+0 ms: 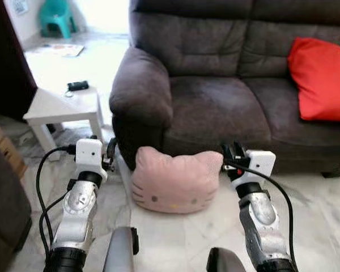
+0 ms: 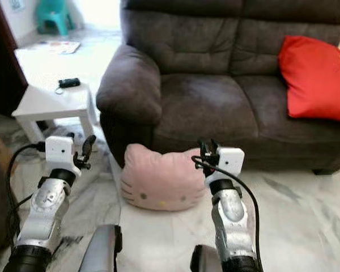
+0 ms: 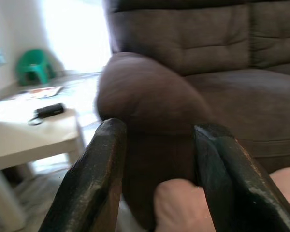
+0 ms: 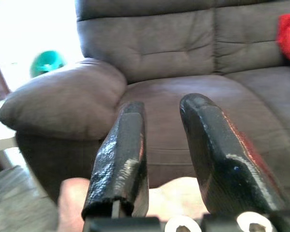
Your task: Move the pillow to the sofa from floor
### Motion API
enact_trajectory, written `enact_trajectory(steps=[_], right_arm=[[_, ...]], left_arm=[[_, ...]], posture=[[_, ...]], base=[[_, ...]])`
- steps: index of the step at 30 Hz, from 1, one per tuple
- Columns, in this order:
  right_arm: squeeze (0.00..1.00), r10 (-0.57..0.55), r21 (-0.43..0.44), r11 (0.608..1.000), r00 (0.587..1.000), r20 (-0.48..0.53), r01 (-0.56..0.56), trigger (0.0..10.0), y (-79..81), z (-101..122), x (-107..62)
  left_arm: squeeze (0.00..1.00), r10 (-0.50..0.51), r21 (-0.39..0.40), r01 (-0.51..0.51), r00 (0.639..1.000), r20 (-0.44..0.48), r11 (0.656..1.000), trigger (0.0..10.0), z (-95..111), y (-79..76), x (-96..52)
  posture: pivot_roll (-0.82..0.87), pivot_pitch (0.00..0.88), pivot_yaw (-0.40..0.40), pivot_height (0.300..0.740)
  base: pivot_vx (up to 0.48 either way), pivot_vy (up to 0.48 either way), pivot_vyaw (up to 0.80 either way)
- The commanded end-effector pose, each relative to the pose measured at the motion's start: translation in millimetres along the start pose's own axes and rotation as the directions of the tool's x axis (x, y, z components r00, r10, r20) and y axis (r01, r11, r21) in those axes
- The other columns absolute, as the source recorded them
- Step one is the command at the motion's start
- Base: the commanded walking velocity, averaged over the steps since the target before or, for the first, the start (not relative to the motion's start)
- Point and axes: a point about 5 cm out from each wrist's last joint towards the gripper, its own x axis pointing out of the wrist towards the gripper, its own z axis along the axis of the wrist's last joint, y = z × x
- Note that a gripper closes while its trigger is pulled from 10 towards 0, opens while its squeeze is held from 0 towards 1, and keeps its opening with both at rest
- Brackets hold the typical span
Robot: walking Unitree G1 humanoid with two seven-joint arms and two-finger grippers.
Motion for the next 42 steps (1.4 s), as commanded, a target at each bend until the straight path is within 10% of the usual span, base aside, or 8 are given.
enact_trajectory(steps=[1,42], right_arm=[[0.00,-0.005,-0.008,1.000,1.000,0.008,0.005,10.0,-1.9,2.8,0.9],[0.00,0.004,0.011,1.000,1.000,-0.016,-0.004,10.0,0.8,0.6,3.9]], left_arm=[[0.00,-0.010,-0.005,0.010,1.000,0.005,1.000,10.0,2.9,-2.7,3.6],[0.00,-0.011,-0.005,0.011,1.000,-0.007,1.000,10.0,0.5,-4.9,3.1]], posture=[[0.05,0.000,-0.054,0.565],[0.04,0.000,-0.057,0.481]], base=[[0.000,0.000,0.00],[0.000,0.000,0.00]])
